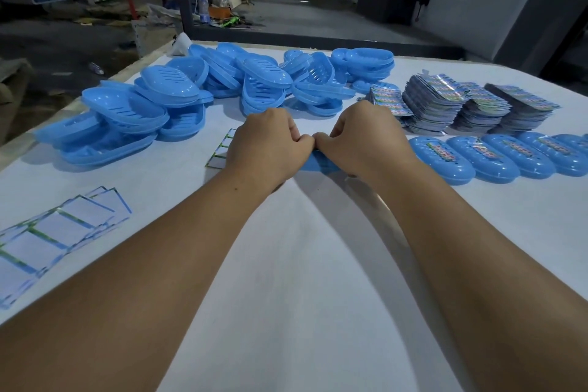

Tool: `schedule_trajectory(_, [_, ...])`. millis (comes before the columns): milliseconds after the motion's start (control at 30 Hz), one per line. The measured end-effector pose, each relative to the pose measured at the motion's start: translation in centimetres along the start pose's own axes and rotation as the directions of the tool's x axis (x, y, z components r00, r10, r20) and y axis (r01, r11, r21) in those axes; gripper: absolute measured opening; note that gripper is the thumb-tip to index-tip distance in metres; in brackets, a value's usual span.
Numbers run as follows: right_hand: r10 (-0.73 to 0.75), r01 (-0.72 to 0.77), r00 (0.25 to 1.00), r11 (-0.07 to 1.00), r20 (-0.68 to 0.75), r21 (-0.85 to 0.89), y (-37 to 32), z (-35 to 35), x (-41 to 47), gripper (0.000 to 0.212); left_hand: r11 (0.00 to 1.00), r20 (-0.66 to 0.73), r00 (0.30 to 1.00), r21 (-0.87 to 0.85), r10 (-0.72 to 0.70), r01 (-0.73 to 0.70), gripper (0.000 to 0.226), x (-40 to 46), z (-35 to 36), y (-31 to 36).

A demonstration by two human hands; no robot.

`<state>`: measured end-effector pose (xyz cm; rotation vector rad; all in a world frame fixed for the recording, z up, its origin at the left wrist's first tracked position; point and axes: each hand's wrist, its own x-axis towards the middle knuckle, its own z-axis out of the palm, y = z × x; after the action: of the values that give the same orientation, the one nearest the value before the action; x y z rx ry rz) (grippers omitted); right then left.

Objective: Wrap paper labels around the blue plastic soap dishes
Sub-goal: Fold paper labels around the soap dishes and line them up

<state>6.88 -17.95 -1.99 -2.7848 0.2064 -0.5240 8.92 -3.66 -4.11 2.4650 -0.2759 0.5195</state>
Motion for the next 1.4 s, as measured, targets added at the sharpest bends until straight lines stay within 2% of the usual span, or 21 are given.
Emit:
schedule_trajectory(67, [0.000, 0.000, 1.000, 1.000, -0.007, 0.022, 0.1, 0.1, -0.1, 0.038, 1.000, -0.011, 1.000, -0.002, 0.010, -0.010, 0.022, 0.1, 0.1, -0.2])
schedule_trajectory(233, [0.013, -0.011, 0.999, 0.998, -0.030, 0.062, 0.5, 0.3, -0.3, 0.043, 0.999, -0.002, 0.999, -0.011, -0.033, 0.033, 0.035, 0.2, 0.1, -0.6])
schedule_trajectory(467, [0.013, -0.010, 1.000, 0.993, -0.019, 0.116, 1.0, 0.8, -0.3, 0.031, 0.998, 0.010, 0.999, -0.047, -0.042, 0.042, 0.033, 0.3, 0.2, -0.8])
schedule_trajectory(600, [-0.104, 0.104, 0.994, 0.959, -0.014, 0.265, 1.2, 0.6, -0.6, 0.029, 0.988, -0.011, 0.998, -0.143, -0.061, 0.059, 0.021, 0.5, 0.1, -0.8])
schedule_trajectory(767, [-0.276, 0.214, 0.949, 0.919, 0.151, 0.332, 0.7, -0.2, -1.6, 0.057, 0.980, -0.087, 0.994, -0.192, -0.073, 0.055, 0.016, 0.7, -0.3, -0.8])
schedule_trajectory(900, [-0.307, 0.250, 0.933, 0.929, 0.187, 0.273, 0.0, -0.3, -2.1, 0.061, 0.976, -0.101, 0.993, -0.212, -0.068, 0.045, 0.015, 0.6, -0.2, -1.1])
schedule_trajectory(1033, [-0.262, 0.248, 0.951, 0.963, 0.163, 0.104, 0.0, -0.5, -2.3, 0.062, 0.975, -0.093, 0.993, -0.216, -0.067, 0.046, 0.014, 0.5, -0.3, -1.0])
schedule_trajectory(1200, [-0.146, 0.149, 0.984, 0.989, 0.104, -0.015, 0.7, -0.2, -1.9, 0.056, 0.979, -0.063, 0.996, -0.197, -0.069, 0.056, 0.015, 0.5, -0.3, -1.1])
schedule_trajectory(1400, [-0.036, 0.038, 0.998, 0.999, 0.058, -0.036, 1.4, -0.2, -1.7, 0.055, 0.980, -0.042, 0.997, -0.187, -0.070, 0.061, 0.016, 0.4, -0.5, -1.0])
